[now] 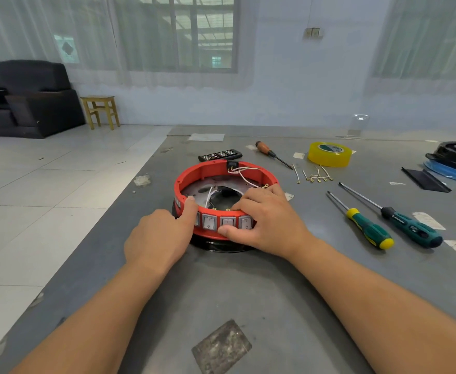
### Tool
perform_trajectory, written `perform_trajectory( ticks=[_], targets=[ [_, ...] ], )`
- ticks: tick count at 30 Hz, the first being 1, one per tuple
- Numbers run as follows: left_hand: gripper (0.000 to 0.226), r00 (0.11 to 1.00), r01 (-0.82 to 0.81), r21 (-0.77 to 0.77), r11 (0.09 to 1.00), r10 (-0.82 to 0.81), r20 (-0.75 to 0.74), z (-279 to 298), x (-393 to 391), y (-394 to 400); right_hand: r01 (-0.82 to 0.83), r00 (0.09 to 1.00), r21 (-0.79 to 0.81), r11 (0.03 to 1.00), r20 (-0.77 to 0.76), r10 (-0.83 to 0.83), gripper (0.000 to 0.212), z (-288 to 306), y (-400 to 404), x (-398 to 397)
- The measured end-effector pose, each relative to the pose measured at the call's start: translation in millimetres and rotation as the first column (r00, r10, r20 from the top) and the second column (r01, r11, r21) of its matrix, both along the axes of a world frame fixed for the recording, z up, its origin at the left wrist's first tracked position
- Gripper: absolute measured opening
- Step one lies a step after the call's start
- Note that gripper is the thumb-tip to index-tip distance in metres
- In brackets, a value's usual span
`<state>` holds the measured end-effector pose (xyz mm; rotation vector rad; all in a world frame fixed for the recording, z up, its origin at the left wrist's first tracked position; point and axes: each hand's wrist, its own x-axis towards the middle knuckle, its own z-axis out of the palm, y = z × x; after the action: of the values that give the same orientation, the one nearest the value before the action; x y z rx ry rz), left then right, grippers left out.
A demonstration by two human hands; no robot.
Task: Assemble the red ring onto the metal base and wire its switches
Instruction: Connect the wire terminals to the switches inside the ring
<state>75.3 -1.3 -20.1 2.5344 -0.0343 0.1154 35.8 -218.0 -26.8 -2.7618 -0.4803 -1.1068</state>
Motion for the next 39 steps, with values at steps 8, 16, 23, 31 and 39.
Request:
perform_trajectory(
  ticks=[8,16,23,31,39],
  targets=[
    [0.066,0.911,0.066,0.018,0.998,-0.067,0.407,-1,1,0,-0.001,0.998,0.017,1.000,-0.064,0.002,0.055,6,-4,-11],
    [0.033,0.642,0.601,0.113,0.792,-0.562,0.521,-11,3,-2,-0.027,0.989,0.096,0.995,-0.140,0.040,0.034,7,-28,-20],
    [0.034,0.690,0.576,0.048,0.816,-0.518,0.505,-4,3,-3,-0.004,0.981,0.131,0.991,-0.191,0.029,0.035,6,-27,-18],
    [0.028,0.705,0.534,0.024,0.845,-0.462,0.538,-3,-2,-6,-0.003,0.976,0.163,0.987,-0.215,0.038,0.040,8,-27,-16],
    [0.034,0.687,0.617,-0.066,0.784,-0.495,0.532,-6,9,8,0.127,0.979,0.133,0.983,-0.173,-0.103,0.058,6,-8,-13]
  ],
)
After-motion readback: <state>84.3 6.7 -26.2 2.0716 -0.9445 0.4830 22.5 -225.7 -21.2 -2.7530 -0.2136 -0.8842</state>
